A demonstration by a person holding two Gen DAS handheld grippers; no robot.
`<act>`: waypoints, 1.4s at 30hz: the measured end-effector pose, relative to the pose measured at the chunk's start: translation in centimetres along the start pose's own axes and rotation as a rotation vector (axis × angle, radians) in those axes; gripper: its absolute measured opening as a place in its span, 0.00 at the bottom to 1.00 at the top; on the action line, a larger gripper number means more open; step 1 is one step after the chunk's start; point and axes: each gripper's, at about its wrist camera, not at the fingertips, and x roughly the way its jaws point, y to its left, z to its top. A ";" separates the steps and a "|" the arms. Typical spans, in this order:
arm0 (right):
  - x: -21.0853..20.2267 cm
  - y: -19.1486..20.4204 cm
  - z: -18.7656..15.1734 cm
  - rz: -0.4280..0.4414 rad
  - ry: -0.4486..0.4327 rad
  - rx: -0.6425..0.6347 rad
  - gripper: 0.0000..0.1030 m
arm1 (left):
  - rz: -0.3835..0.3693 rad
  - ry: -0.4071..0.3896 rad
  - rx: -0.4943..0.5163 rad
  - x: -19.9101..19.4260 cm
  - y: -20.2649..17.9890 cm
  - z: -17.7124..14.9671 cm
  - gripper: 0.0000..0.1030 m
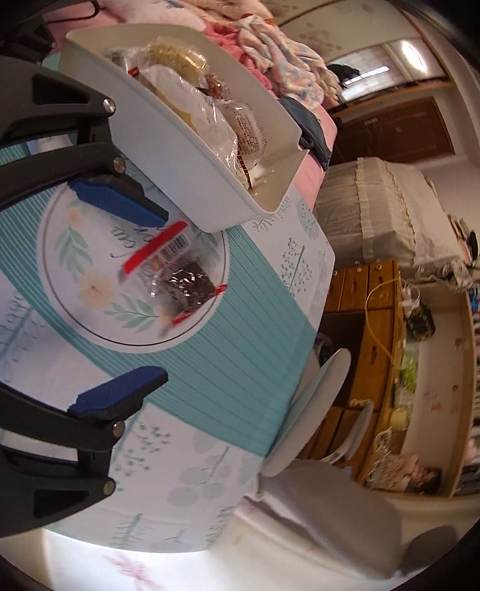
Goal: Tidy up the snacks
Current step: 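Move both grippers back to the plate, right toward the red-striped packet, then close the right gripper on the red-striped packet while the left approaches the white orange-ended bar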
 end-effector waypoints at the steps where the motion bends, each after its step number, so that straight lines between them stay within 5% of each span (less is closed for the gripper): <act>1: 0.4 0.1 0.2 0.002 -0.008 -0.022 0.76 | 0.003 0.000 -0.006 0.2 0.0 0.0 0.80; 13: 5.2 0.9 1.4 0.030 -0.025 -0.171 0.76 | 0.063 -0.005 -0.003 1.6 -1.1 1.0 0.80; 27: 8.0 1.3 1.5 0.062 0.028 -0.155 0.76 | 0.129 0.005 -0.034 2.3 0.1 2.4 0.80; 35: 9.2 1.7 1.3 0.039 0.088 -0.187 0.44 | 0.123 0.022 -0.014 3.1 -0.8 2.7 0.92; 42: 8.4 1.5 0.4 0.057 0.128 -0.162 0.41 | 0.114 0.031 -0.022 3.5 -1.2 3.2 0.92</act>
